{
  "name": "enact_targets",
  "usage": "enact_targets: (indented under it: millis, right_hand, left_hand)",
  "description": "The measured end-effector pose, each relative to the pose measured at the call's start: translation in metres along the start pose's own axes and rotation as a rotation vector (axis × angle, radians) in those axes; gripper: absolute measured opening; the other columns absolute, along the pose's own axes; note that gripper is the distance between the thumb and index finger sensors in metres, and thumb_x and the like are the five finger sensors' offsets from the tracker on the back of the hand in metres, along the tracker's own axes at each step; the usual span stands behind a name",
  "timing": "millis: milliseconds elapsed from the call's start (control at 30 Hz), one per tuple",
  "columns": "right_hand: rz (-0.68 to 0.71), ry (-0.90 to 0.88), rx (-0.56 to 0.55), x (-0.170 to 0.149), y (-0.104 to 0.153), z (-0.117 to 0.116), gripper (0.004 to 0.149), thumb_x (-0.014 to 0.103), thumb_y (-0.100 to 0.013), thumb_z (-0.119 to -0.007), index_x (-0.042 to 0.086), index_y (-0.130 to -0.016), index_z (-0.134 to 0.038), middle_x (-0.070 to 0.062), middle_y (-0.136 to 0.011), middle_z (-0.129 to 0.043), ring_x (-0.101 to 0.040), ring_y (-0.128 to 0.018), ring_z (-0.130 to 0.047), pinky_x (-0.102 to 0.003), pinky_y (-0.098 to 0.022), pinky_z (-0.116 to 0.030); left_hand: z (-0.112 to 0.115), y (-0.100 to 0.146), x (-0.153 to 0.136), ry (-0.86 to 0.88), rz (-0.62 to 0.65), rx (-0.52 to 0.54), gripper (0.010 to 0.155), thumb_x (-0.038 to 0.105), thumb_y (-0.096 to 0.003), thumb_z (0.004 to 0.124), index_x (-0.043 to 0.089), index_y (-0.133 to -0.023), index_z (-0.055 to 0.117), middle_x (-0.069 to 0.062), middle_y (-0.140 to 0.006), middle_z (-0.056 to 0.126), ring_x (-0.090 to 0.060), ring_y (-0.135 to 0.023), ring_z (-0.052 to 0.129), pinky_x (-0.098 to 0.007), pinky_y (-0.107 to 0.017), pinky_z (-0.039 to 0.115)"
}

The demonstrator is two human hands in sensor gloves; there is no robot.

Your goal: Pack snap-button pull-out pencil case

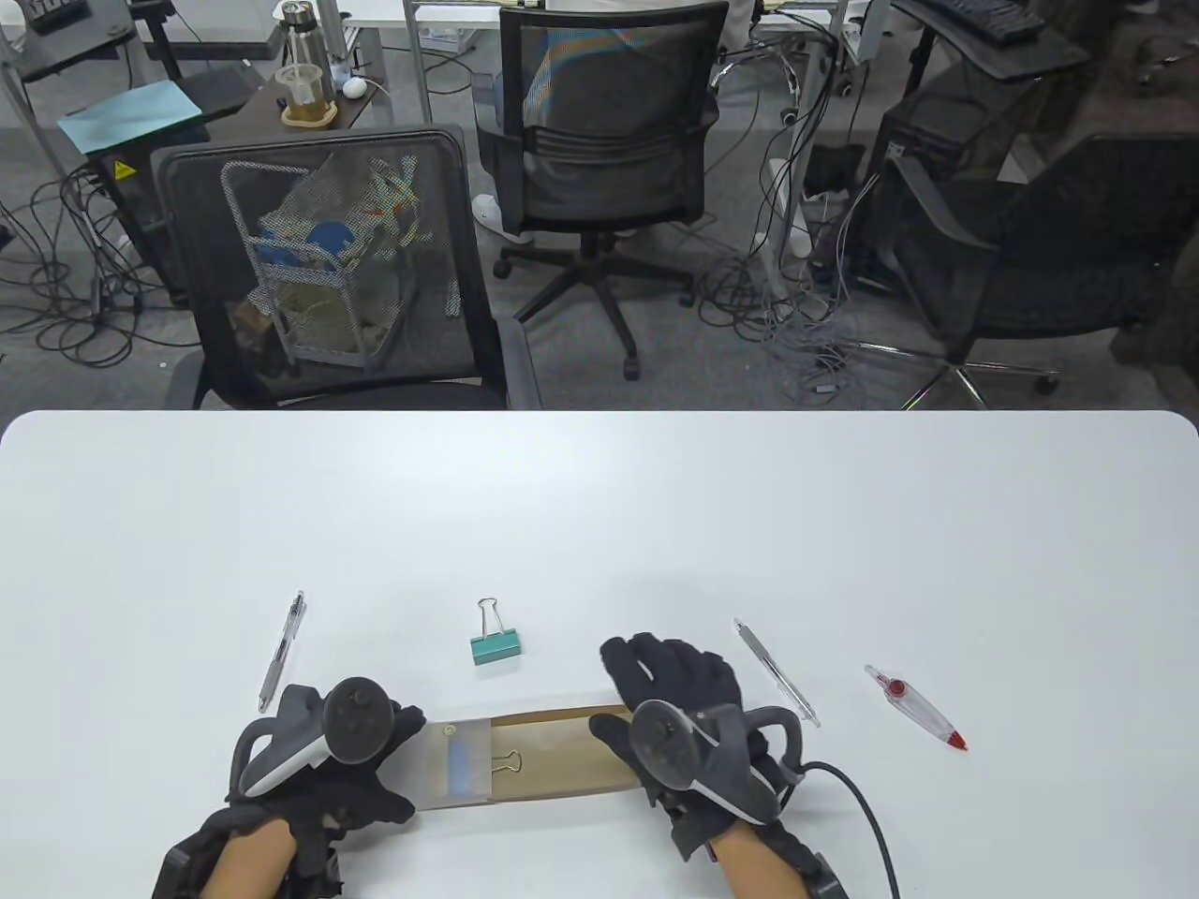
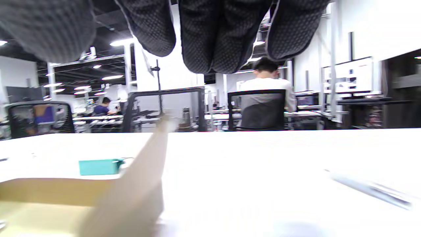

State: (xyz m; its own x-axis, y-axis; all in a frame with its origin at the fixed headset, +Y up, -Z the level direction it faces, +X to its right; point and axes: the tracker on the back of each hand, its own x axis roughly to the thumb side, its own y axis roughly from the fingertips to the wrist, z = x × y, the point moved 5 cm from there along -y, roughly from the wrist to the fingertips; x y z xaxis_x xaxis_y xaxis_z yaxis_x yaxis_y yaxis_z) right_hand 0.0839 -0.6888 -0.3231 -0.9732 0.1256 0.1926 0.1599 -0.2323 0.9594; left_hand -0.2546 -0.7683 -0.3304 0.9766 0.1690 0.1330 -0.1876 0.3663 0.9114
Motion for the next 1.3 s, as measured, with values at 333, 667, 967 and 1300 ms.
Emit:
enact_targets:
  millis: [333, 667, 967, 1300]
  right_hand:
    - [-0.076, -0.049, 0.004, -0.048, 0.012, -0.015, 0.076, 0.074, -0.038, -0.067, 0.042, -0.106, -0.053, 0.004, -0.117, -0.062, -0.025, -0.104, -0.069, -0.062, -0.076, -0.055]
    - [-0.068, -0.070, -0.001, -0.048, 0.013, -0.014, 0.076, 0.074, -0.039, -0.066, 0.042, -0.106, -0.054, 0.004, -0.116, -0.064, -0.025, -0.103, -0.070, -0.062, -0.075, -0.055]
    - [-0.027, -0.048, 0.018, -0.037, 0.016, -0.017, 0.076, 0.074, -0.039, -0.066, 0.043, -0.107, -0.051, 0.004, -0.118, -0.059, -0.026, -0.106, -0.066, -0.063, -0.076, -0.052]
    - [-0.010, -0.055, 0.007, -0.033, 0.018, -0.016, 0.076, 0.074, -0.039, -0.066, 0.043, -0.107, -0.051, 0.004, -0.118, -0.059, -0.026, -0.106, -0.066, -0.063, -0.076, -0.052]
  left_hand:
    - [0.000, 0.001, 0.003, -0.039, -0.015, -0.003, 0.092, 0.051, -0.0235, 0.101, 0.038, -0.106, 0.062, 0.008, -0.116, 0.062, -0.026, -0.112, 0.068, -0.063, -0.085, 0.041]
    - [-0.028, -0.004, 0.033, -0.003, -0.055, 0.061, 0.100, 0.059, -0.0269, 0.094, 0.034, -0.112, 0.048, 0.002, -0.121, 0.048, -0.033, -0.117, 0.053, -0.063, -0.084, 0.038]
    - [-0.055, -0.062, 0.076, 0.002, -0.404, 0.076, 0.092, 0.066, -0.0319, 0.083, 0.032, -0.111, 0.051, -0.002, -0.115, 0.063, -0.035, -0.110, 0.067, -0.062, -0.082, 0.045]
    - [-0.042, -0.119, 0.083, -0.166, -0.705, 0.003, 0.089, 0.074, -0.0291, 0.075, 0.031, -0.107, 0.062, -0.001, -0.103, 0.079, -0.032, -0.098, 0.083, -0.060, -0.081, 0.053]
